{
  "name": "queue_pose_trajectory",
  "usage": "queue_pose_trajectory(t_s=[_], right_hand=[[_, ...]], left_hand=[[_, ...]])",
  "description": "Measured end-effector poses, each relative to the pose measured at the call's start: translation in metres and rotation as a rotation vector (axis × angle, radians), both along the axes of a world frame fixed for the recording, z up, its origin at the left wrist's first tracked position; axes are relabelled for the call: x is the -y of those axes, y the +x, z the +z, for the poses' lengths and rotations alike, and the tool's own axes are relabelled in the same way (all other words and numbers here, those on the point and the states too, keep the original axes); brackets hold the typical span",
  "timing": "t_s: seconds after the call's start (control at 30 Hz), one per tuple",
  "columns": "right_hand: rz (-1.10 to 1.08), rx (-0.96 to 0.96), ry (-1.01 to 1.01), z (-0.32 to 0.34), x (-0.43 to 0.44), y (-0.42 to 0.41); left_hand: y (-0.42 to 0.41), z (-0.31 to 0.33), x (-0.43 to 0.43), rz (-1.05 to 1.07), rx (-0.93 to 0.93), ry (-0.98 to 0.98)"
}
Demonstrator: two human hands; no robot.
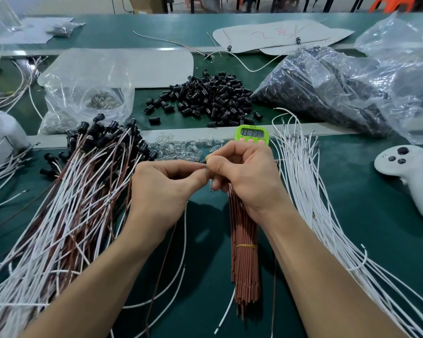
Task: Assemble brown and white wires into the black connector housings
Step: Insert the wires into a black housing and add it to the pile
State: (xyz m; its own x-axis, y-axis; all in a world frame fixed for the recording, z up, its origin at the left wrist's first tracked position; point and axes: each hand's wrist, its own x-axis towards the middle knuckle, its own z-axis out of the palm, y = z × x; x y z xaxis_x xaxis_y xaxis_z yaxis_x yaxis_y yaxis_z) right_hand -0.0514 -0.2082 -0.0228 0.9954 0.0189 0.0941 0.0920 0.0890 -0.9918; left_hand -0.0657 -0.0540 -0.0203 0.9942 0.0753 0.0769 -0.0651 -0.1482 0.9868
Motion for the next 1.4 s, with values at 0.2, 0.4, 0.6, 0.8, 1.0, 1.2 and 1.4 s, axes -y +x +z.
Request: queue_pose_trajectory(t_s=[0.2, 0.4, 0.6, 0.8, 1.0, 1.2, 1.4], right_hand=[[0.011, 0.075, -0.031, 0.002, -0.004, 0.000], [-0.004, -0.049, 0.087, 0.005, -0.002, 0.000], [0.028, -0.066, -0.214, 0.003, -0.009, -0.006], [-0.084, -0.039, -0.266, 0.002, -0.017, -0.009], [-0.091, -0.020, -0.157, 0.003, -0.021, -0.010], [-0.023, -0.121, -0.002, 0.003, -0.019, -0.010], [0.108, -0.293, 0.175, 0.010, -0.018, -0.010]], left_hand=[[0.006, 0.004, -0.007, -0.089, -0.209, -0.175], [0.006, 0.008, -0.003, -0.015, -0.267, -0.326], [0.005, 0.008, -0.005, 0.015, -0.274, -0.393], [0.005, 0.005, 0.000, 0.053, -0.249, -0.396], [0.002, 0.003, 0.003, 0.206, 0.057, -0.137], [0.000, 0.002, 0.003, 0.224, 0.136, 0.027], [0.001, 0.008, 0.005, 0.103, 0.040, -0.293]])
